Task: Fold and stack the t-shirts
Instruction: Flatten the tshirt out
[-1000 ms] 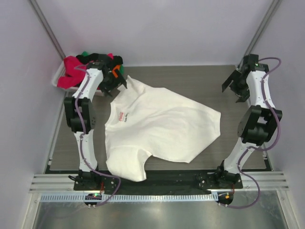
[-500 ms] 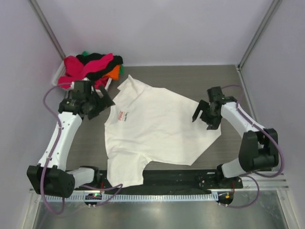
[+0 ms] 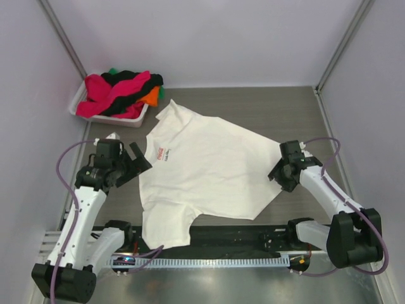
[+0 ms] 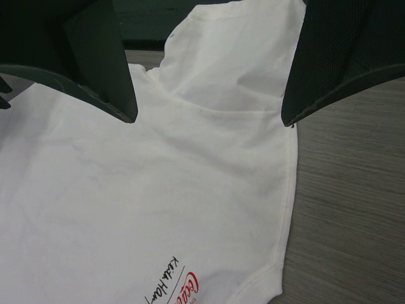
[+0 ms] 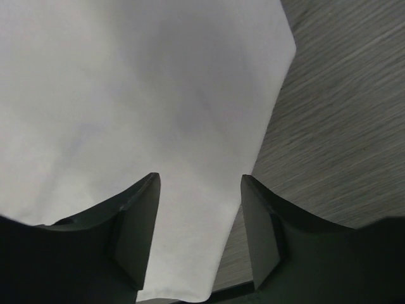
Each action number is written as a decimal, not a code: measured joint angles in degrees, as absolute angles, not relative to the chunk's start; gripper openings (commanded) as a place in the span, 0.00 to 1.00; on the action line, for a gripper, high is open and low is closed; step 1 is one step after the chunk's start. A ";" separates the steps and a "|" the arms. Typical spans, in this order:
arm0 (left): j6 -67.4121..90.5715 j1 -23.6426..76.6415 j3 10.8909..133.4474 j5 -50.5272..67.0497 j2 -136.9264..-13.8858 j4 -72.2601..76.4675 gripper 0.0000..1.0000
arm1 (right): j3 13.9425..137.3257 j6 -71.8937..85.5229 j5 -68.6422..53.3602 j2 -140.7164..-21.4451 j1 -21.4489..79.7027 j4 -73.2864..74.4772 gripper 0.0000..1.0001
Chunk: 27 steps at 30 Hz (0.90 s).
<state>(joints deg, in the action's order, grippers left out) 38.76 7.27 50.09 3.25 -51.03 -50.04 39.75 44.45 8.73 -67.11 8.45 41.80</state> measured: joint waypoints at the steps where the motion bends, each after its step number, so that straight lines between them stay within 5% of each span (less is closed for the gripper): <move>1: 38.74 7.27 49.74 3.22 -49.71 -50.33 0.96 | 38.72 45.12 9.15 -66.08 8.45 41.80 0.54; 3: 38.70 7.27 49.45 3.20 -48.10 -50.89 0.96 | 37.32 46.13 9.72 -65.28 8.45 41.74 0.46; 16: 38.19 7.38 49.32 3.22 -46.96 -51.24 0.96 | 32.14 48.01 10.20 -66.04 8.45 37.91 0.48; 22: 38.02 7.38 49.25 3.31 -46.11 -51.20 0.96 | 30.28 48.10 10.07 -65.58 8.45 35.20 0.05; 27: 37.95 7.38 48.82 3.31 -45.41 -51.16 0.96 | 31.66 48.12 9.96 -64.84 8.73 37.45 0.01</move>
